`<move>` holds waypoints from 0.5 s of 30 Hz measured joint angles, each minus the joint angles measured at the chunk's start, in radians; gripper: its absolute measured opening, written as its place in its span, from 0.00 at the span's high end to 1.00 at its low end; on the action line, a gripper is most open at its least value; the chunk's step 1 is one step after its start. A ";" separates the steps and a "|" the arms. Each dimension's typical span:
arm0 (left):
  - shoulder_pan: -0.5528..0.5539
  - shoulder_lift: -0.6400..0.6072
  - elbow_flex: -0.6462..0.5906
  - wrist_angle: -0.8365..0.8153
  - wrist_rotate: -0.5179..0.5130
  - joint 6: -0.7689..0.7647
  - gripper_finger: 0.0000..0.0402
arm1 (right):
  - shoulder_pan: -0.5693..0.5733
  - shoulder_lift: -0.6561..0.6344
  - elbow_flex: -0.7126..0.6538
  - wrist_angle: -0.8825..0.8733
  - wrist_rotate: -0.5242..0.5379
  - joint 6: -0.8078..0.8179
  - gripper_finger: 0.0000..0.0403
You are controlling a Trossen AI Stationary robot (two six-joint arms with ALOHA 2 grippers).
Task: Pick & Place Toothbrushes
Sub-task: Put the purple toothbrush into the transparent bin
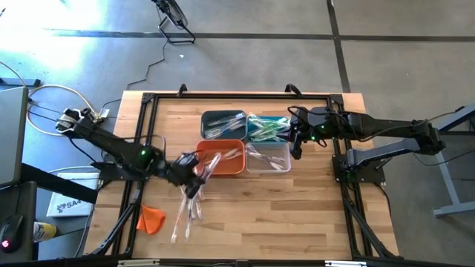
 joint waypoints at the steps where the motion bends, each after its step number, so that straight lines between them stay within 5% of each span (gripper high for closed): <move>1: 0.030 0.000 0.000 0.034 0.000 0.060 0.95 | 0.000 0.000 0.000 0.000 -0.011 0.002 0.99; 15: 0.386 0.005 0.001 0.565 0.014 0.577 0.95 | 0.000 0.043 0.002 0.364 -0.055 -0.017 0.99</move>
